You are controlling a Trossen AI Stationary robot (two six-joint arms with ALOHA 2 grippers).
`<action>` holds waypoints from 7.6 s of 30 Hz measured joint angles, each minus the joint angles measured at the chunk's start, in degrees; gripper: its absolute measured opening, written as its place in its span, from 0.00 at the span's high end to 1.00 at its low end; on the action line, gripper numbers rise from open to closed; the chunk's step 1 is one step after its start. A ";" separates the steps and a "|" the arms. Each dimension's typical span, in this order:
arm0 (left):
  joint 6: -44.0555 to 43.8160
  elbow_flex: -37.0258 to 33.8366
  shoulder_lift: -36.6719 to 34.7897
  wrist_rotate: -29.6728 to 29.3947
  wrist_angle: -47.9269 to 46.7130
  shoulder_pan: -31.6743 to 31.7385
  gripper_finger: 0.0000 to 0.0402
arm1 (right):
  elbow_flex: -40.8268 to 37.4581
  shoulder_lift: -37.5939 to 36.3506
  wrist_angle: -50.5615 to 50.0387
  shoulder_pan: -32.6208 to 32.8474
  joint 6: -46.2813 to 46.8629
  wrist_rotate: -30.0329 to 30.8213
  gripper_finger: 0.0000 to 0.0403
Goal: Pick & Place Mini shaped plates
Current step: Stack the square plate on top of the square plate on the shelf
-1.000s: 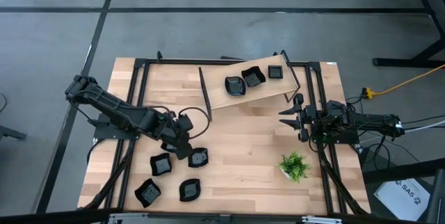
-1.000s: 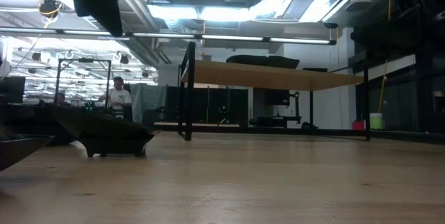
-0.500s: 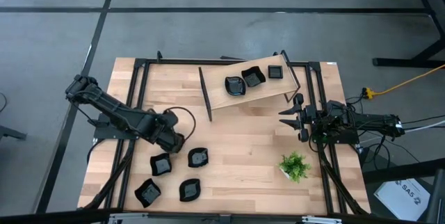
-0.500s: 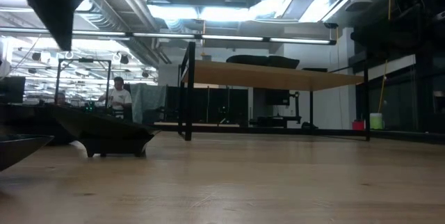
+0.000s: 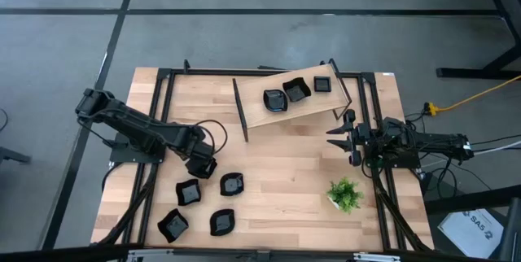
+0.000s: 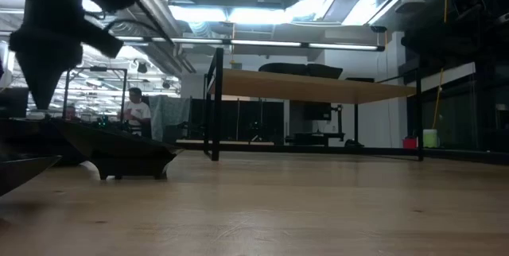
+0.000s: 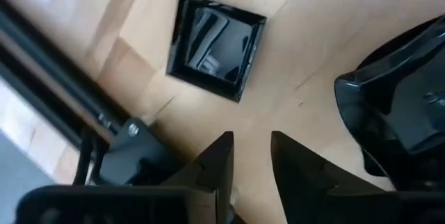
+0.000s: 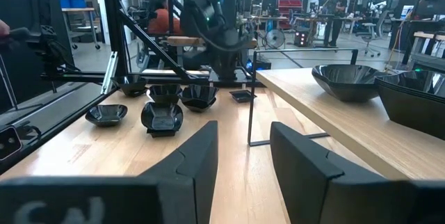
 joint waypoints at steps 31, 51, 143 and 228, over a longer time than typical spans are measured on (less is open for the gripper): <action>16.79 -14.73 -3.63 -5.78 19.76 -0.64 0.85 | 0.01 -0.01 0.00 0.01 0.00 -0.01 0.67; 18.40 -14.83 -1.81 -5.10 20.62 4.51 0.84 | 0.01 0.00 0.00 0.02 0.00 -0.01 0.67; 45.34 -14.82 -24.28 -41.57 66.90 -0.09 0.99 | 0.01 -0.02 0.00 0.02 0.00 0.01 0.67; 67.44 24.29 9.48 -0.06 52.25 11.49 0.99 | 0.01 0.00 0.26 0.01 -0.13 -0.01 0.67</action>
